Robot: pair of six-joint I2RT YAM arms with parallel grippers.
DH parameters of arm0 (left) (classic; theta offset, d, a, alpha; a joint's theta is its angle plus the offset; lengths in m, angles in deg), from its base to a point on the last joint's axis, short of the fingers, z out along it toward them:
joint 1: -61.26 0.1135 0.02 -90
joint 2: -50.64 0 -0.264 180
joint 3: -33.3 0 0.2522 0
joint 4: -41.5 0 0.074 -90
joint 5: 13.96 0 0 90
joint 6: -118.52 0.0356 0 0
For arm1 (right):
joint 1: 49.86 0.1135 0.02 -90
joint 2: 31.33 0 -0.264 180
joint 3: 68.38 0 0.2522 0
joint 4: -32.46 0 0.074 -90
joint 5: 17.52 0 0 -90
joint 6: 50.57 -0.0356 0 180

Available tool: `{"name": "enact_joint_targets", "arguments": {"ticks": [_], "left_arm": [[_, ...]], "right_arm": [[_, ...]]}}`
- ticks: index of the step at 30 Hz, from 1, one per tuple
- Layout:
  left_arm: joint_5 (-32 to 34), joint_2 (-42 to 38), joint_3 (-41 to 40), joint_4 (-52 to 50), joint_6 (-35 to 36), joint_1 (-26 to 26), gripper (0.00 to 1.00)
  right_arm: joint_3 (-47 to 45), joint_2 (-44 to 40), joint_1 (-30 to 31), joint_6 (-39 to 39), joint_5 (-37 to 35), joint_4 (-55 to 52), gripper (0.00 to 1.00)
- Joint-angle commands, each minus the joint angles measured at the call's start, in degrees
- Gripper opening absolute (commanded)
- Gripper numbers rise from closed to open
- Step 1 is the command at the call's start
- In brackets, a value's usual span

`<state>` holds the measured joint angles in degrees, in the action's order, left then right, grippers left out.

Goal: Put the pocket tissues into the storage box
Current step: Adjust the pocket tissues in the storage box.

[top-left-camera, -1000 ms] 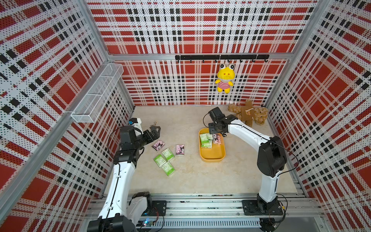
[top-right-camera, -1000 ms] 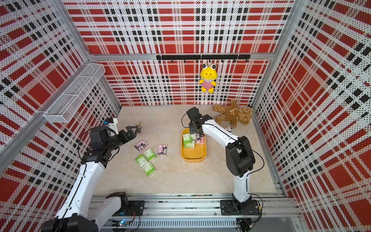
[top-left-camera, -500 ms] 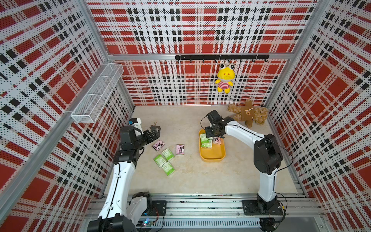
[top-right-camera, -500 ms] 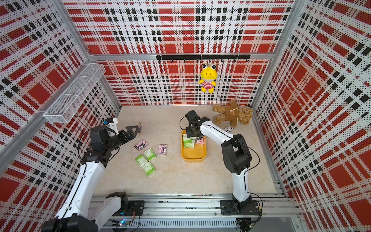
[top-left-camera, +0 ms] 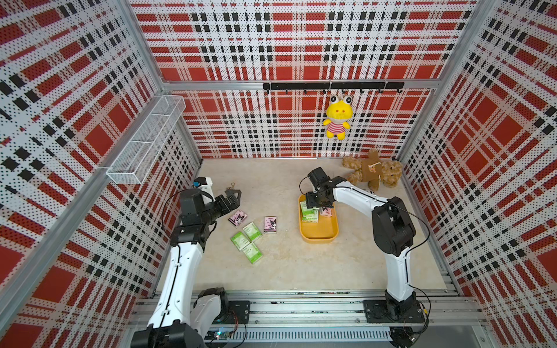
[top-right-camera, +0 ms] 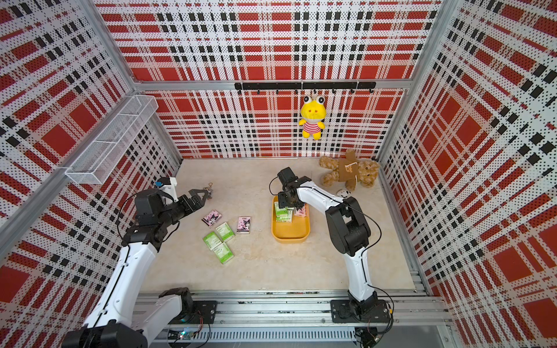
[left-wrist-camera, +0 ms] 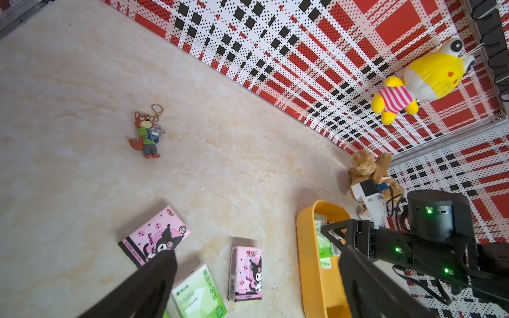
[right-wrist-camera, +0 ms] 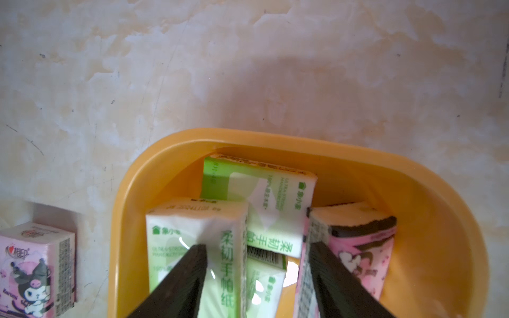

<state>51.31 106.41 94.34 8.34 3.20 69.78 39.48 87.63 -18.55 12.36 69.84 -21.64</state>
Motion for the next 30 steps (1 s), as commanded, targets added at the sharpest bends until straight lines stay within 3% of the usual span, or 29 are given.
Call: {"name": "enact_joint_targets", "arguments": {"ticks": [1, 30], "left_arm": [[0.0, -0.3, 1.3, -0.7, 0.9, -0.3, 0.99], [0.4, -1.5, 1.5, -1.6, 0.5, -0.3, 0.99]], "right_arm": [[-0.5, 1.1, -0.8, 0.0, -1.8, -1.6, 0.67], [-1.2, -8.2, -3.3, 0.5, -1.7, -1.1, 0.69]]}}
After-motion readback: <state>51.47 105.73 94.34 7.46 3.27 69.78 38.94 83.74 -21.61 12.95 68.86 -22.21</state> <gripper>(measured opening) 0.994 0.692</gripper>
